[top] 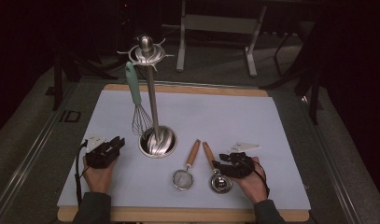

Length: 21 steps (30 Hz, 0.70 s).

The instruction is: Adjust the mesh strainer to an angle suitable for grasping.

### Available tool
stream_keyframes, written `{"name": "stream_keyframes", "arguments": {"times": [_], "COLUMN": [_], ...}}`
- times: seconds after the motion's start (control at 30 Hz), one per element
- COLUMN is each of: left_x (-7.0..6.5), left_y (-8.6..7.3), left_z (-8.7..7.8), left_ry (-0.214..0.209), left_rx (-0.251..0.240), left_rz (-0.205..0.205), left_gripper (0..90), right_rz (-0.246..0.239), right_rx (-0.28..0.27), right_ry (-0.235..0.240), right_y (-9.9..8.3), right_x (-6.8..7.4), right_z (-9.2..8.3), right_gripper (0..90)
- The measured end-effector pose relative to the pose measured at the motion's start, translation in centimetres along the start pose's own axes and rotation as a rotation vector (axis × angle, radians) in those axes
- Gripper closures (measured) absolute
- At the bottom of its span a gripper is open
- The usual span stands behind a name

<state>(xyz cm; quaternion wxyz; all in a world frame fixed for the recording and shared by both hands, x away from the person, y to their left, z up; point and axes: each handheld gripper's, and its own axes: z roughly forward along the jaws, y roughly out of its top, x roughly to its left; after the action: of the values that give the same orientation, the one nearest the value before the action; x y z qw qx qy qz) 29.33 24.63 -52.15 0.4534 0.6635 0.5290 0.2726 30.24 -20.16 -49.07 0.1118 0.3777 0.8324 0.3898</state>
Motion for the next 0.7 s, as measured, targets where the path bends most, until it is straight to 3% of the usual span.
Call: {"name": "stream_keyframes", "arguments": {"times": [0.23,0.5,0.7], "left_x": [0.1,0.7,0.6], "left_y": [-0.7,-1.2,-1.4], "left_z": [0.2,0.2,0.3], "left_ry": [0.058,0.089,0.107], "left_rx": [0.017,0.021,0.025], "left_rz": [0.015,-0.006,0.005], "left_gripper": [72.6,70.9,71.0], "right_rz": [0.009,0.011,0.063], "right_rx": [0.034,0.073,0.093], "right_ry": [0.055,0.076,0.083], "right_y": [1.8,3.1,3.7], "right_x": [2.5,3.5,3.5], "right_z": [2.1,4.4,5.7], "right_gripper": [51.6,51.1,49.5]}}
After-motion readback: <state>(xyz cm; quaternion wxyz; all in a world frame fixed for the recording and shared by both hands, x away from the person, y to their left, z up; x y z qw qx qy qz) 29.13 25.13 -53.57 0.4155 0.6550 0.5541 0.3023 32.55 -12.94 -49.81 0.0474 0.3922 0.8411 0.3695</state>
